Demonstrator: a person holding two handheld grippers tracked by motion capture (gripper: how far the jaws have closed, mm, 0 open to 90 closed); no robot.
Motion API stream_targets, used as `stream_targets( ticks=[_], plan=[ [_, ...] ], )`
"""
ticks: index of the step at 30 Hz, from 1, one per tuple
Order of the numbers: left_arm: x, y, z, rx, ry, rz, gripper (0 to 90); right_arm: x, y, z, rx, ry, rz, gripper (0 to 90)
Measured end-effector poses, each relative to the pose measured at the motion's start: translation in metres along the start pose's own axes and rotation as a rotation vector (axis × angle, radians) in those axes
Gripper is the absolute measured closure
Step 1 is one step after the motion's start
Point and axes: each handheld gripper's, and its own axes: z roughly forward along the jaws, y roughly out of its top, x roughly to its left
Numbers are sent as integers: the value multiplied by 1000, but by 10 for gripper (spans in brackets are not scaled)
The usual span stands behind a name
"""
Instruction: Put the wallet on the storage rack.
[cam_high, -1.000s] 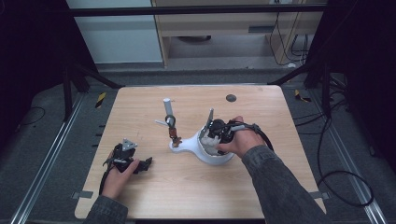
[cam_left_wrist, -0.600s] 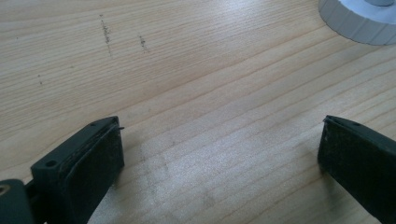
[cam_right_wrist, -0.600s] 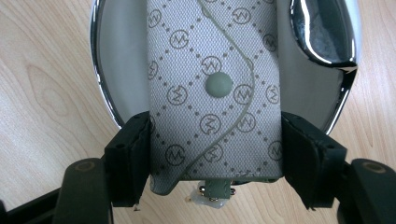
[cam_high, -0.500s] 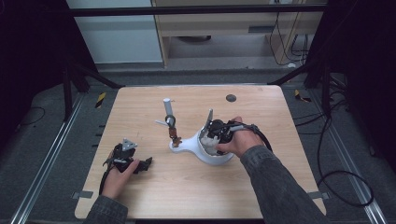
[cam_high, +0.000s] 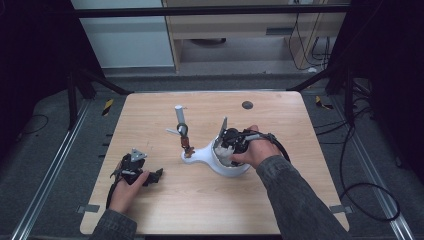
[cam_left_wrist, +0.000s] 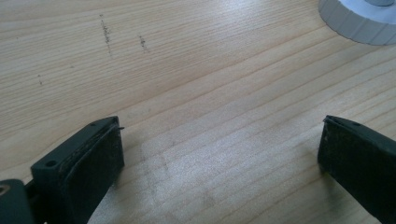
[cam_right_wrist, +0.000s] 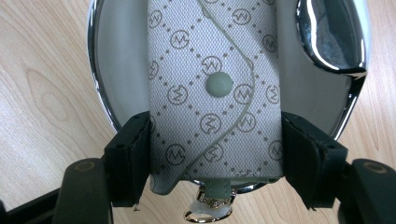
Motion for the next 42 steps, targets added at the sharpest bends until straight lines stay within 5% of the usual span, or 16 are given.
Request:
stream_targets(
  ticks=[6, 9, 12, 42],
  plan=[
    [0, 0, 0, 0, 0, 0, 0, 0, 1, 1, -5, 4, 7, 293],
    [0, 0, 0, 0, 0, 0, 0, -2, 2, -3, -38, 2, 33, 180],
    [0, 0, 0, 0, -1, 0, 0, -4, 1, -9, -76, 8, 58, 182],
    [0, 0, 0, 0, -1, 0, 0, -1, -6, -21, -110, 4, 62, 155]
  ],
)
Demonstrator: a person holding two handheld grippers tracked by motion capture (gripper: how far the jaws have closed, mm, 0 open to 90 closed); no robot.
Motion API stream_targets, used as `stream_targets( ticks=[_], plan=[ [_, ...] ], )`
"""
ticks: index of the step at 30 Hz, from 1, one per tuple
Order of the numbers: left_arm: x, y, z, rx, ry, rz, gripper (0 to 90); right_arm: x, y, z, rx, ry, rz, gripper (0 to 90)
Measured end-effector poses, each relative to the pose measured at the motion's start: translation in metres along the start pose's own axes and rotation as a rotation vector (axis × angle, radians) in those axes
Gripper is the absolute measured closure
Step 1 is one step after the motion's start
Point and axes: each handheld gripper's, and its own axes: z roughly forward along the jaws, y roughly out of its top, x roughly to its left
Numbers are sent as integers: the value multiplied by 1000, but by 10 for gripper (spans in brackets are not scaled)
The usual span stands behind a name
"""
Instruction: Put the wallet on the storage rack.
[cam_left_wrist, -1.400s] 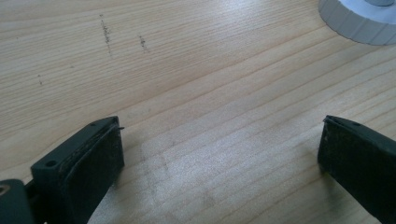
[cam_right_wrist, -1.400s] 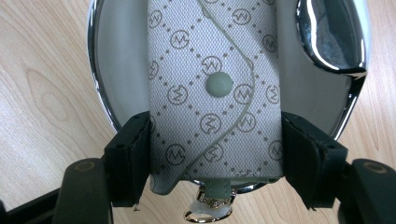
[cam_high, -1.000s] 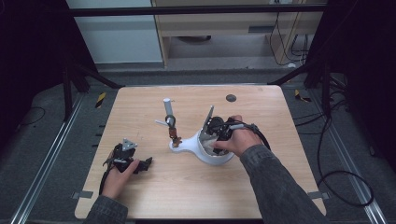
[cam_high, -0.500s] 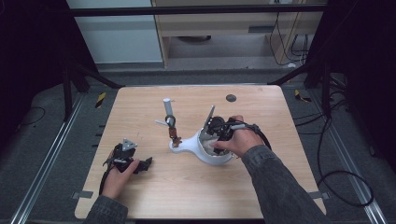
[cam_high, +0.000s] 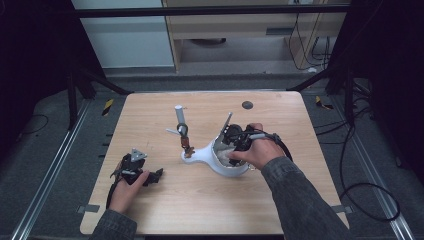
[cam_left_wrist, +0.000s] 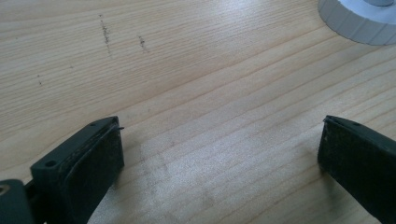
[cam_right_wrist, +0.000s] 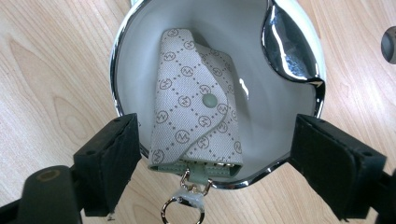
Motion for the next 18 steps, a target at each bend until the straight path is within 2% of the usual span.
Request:
stream_targets(
  ticks=[6, 11, 18],
  plan=[
    [0, 0, 0, 1, 1, -1, 0, 2, -4, -8, -38, -13, 2, 82],
    [0, 0, -1, 4, 2, -2, 0, 3, -10, -15, -81, 7, 21, 78],
    [-1, 0, 0, 1, 1, -4, 0, 1, -21, -21, -127, 7, 28, 70]
  ],
)
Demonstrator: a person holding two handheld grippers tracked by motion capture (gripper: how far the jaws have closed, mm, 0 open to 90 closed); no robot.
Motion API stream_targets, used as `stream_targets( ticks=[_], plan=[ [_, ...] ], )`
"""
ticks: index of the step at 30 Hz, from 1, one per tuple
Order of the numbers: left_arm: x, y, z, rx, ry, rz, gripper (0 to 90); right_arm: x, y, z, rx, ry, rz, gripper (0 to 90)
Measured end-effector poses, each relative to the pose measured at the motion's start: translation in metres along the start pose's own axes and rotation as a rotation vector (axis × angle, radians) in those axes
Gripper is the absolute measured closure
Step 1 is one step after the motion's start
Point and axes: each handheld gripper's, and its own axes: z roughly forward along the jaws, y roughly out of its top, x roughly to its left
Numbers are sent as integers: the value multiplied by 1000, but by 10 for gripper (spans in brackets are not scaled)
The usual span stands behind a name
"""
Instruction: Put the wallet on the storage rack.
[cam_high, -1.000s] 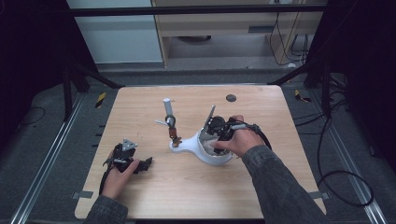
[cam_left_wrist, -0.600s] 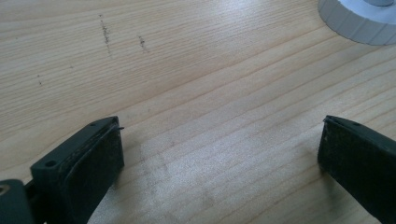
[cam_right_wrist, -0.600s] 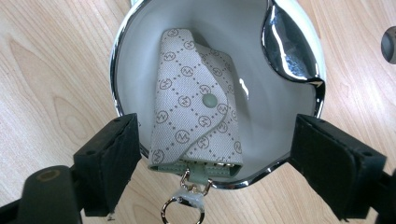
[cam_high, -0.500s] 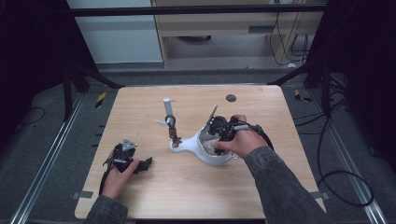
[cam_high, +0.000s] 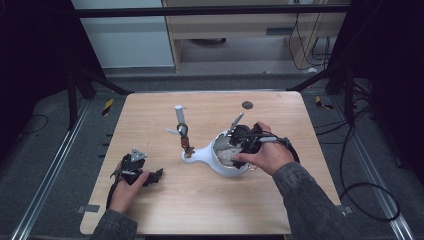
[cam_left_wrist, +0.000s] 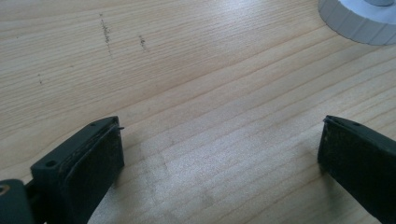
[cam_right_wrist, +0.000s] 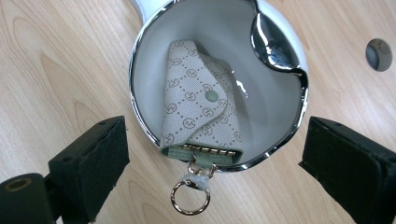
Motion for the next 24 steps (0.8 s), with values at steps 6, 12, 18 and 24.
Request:
stream_targets(
  ticks=[6, 12, 18, 24],
  plan=[
    [0, 0, 0, 3, -1, 2, 0, -3, -10, -4, -36, -17, 29, 65],
    [0, 0, 0, 2, -1, 1, 0, -6, -19, -8, -93, -30, 65, 59],
    [0, 0, 0, 5, -3, 3, 0, -11, -27, -13, -124, -67, 98, 56],
    [0, 0, -1, 6, -2, 4, 0, -15, -33, -22, -160, -81, 120, 55]
  ],
)
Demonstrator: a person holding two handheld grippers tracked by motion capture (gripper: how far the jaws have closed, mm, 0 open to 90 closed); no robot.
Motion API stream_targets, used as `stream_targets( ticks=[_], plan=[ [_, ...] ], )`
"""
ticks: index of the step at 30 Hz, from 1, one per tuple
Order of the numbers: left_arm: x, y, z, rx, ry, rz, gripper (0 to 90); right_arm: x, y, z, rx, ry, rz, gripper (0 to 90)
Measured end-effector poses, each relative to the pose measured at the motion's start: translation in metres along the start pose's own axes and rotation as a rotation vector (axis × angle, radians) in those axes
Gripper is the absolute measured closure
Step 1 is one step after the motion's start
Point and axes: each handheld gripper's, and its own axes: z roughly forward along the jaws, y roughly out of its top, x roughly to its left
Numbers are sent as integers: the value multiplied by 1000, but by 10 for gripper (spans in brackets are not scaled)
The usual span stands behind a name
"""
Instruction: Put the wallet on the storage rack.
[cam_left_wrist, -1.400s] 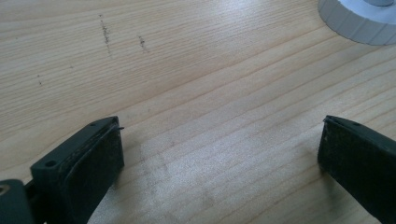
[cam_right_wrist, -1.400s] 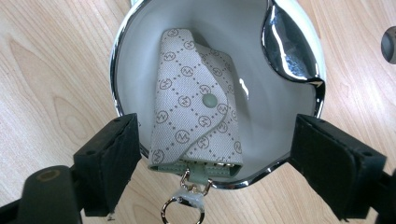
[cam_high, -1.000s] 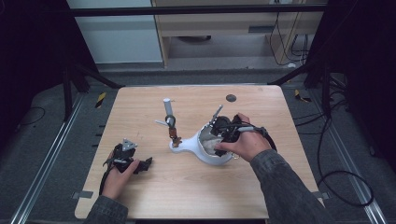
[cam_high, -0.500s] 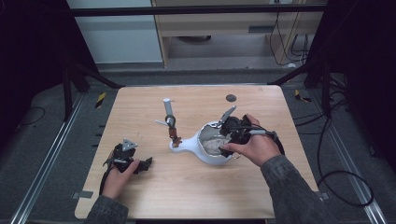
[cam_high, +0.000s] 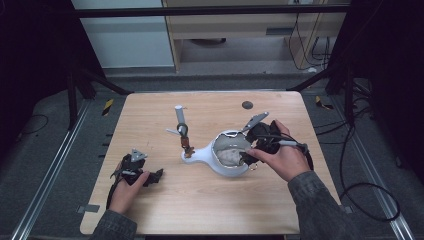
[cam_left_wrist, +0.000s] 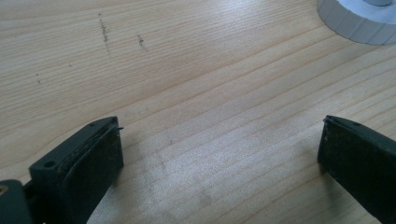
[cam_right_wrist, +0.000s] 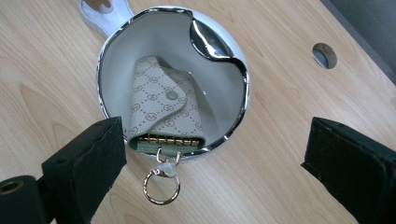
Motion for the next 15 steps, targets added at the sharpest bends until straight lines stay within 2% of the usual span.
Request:
stream_targets(
  ticks=[5, 15],
  plan=[
    [0, 0, 0, 0, 0, 0, 0, -6, -7, -4, -35, -8, 39, 67],
    [0, 0, 0, 0, -1, 0, 0, -18, -27, -8, -67, -35, 106, 70]
  ],
)
